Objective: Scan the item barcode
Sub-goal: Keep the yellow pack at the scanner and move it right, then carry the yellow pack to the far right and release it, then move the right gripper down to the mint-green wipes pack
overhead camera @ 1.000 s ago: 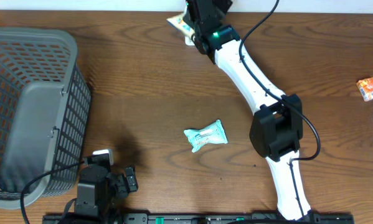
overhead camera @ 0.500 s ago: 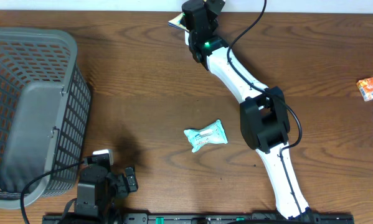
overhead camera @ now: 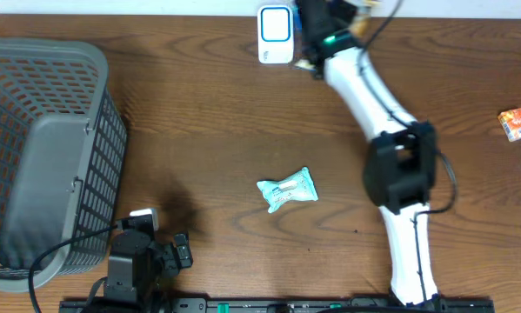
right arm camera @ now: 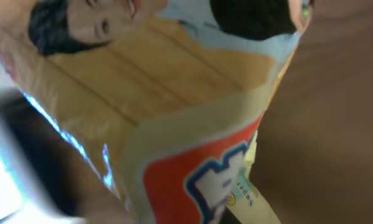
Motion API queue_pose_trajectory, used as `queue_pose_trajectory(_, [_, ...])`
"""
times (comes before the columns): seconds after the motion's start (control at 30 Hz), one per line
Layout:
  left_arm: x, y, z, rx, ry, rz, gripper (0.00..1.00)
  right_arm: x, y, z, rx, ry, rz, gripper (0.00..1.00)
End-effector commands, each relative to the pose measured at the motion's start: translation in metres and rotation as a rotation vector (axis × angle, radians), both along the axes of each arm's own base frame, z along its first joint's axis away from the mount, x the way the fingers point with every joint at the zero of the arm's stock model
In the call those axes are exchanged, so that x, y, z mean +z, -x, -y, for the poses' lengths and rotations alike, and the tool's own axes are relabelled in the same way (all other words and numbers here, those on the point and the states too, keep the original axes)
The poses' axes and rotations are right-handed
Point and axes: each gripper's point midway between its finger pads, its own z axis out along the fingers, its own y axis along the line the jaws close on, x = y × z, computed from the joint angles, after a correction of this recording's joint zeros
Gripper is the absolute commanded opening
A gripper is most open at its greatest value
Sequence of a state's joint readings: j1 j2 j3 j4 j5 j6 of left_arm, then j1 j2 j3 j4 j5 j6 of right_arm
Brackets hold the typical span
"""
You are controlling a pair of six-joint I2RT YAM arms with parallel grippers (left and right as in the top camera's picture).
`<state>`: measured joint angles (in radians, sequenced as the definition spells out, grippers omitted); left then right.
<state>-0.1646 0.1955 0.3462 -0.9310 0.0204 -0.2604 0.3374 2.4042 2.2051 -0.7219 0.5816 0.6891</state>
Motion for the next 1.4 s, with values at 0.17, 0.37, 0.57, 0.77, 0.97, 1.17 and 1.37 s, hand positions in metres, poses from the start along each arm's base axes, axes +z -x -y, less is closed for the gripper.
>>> queue_pose_trajectory(0.17, [0.002, 0.000, -0.001, -0.002, -0.011, 0.004, 0.98, 0.034, 0.036, 0.204, -0.195, 0.313, -0.233, 0.01])
queue_pose_trajectory(0.37, [0.002, 0.000, -0.001, -0.002, -0.011, 0.005, 0.98, -0.027, 0.075, 0.338, -0.299, 0.348, -0.478, 0.01])
queue_pose_trajectory(0.57, [0.002, 0.000, -0.001, -0.002, -0.011, 0.004, 0.98, -0.023, 0.105, 0.390, -0.378, 0.239, -0.482, 0.99])
queue_pose_trajectory(0.77, [0.002, 0.000, -0.001, -0.002, -0.011, 0.004, 0.98, 0.040, 0.093, 0.328, -0.210, -0.067, -0.302, 0.99])
queue_pose_trajectory(0.97, [0.002, 0.000, -0.001, -0.002, -0.011, 0.004, 0.98, 0.094, 0.097, 0.202, 0.134, -0.432, -0.225, 0.99])
queue_pose_trajectory(1.17, [0.002, 0.000, -0.001, -0.002, -0.011, 0.005, 0.98, 0.093, 0.148, 0.122, 0.080, -0.571, -0.423, 0.99])
queue_pose_trajectory(1.37, [0.002, 0.000, -0.001, -0.002, -0.011, 0.005, 0.98, 0.090, 0.195, 0.065, 0.188, -0.545, -0.624, 0.99])
